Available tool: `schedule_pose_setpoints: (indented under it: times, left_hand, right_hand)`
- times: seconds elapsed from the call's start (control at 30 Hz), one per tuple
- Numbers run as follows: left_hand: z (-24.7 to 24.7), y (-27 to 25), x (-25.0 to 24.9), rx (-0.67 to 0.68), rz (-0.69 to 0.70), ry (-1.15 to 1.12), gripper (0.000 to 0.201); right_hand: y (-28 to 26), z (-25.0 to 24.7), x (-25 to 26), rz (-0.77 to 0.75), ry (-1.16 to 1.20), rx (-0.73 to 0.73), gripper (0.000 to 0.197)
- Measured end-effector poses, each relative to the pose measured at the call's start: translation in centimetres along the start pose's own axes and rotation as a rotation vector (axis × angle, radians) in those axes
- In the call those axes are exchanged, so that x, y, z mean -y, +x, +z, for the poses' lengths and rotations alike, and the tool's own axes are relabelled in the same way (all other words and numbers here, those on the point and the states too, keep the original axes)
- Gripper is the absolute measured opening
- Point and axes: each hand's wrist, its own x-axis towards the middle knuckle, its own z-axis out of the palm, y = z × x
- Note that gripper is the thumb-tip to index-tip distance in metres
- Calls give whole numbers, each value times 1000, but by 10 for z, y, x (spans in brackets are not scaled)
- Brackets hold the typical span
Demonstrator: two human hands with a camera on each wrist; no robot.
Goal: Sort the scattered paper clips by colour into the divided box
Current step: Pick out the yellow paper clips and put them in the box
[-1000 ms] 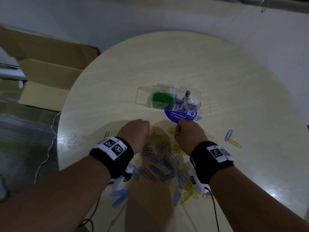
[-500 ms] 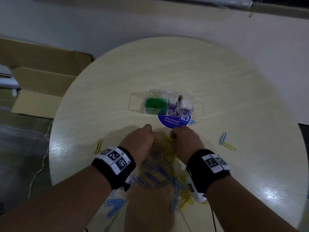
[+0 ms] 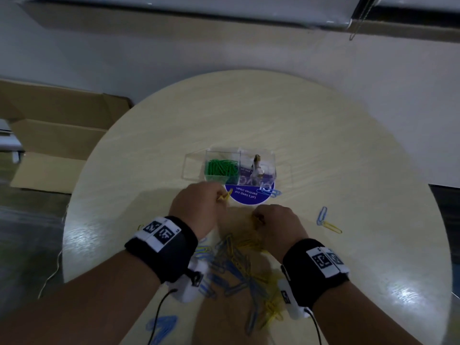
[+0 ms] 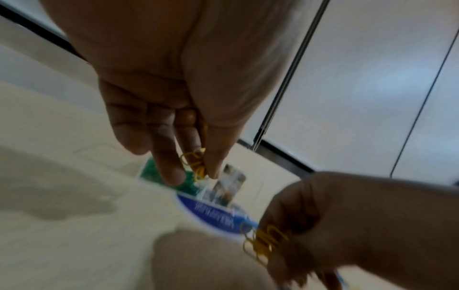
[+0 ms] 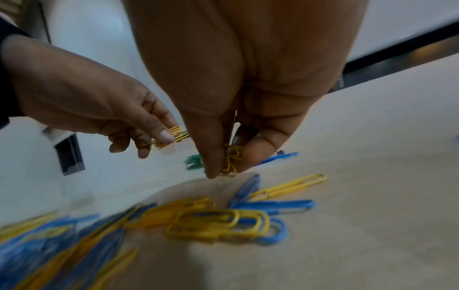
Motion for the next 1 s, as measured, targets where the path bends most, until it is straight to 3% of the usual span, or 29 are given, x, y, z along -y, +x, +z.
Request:
schedule_pose_setpoints:
  times: [0.13, 0.2, 0.37, 0.53, 0.73, 0.83, 0.93, 1.0]
  left_hand:
    - [-9, 37, -26, -111, -43, -230, 7]
    - [-6, 55, -36, -148, -39, -247, 8]
    - [12, 77, -40, -114, -101, -298, 32]
    - [5, 64, -22, -243, -133, -444, 28]
    - [-11, 15, -2, -292, -198, -599, 20]
    - [-21, -13, 20, -317, -222, -575, 16]
    - [-27, -51, 58, -323, -180, -283, 10]
    - [-22, -86, 80, -239, -150, -105, 13]
  right_hand:
    - [-6, -23, -13, 47, 162, -179, 12]
    - [-4, -39, -18, 80, 213, -232, 13]
    - [19, -66, -18, 108, 340, -321, 9]
    - [52, -78, 0, 114, 375, -330, 12]
    - [76, -74, 23, 107, 221, -193, 19]
    - [67, -73, 17, 105, 253, -283, 21]
    - [33, -67, 4, 99, 398, -429, 19]
    - [-2, -47, 1, 49, 299, -464, 10]
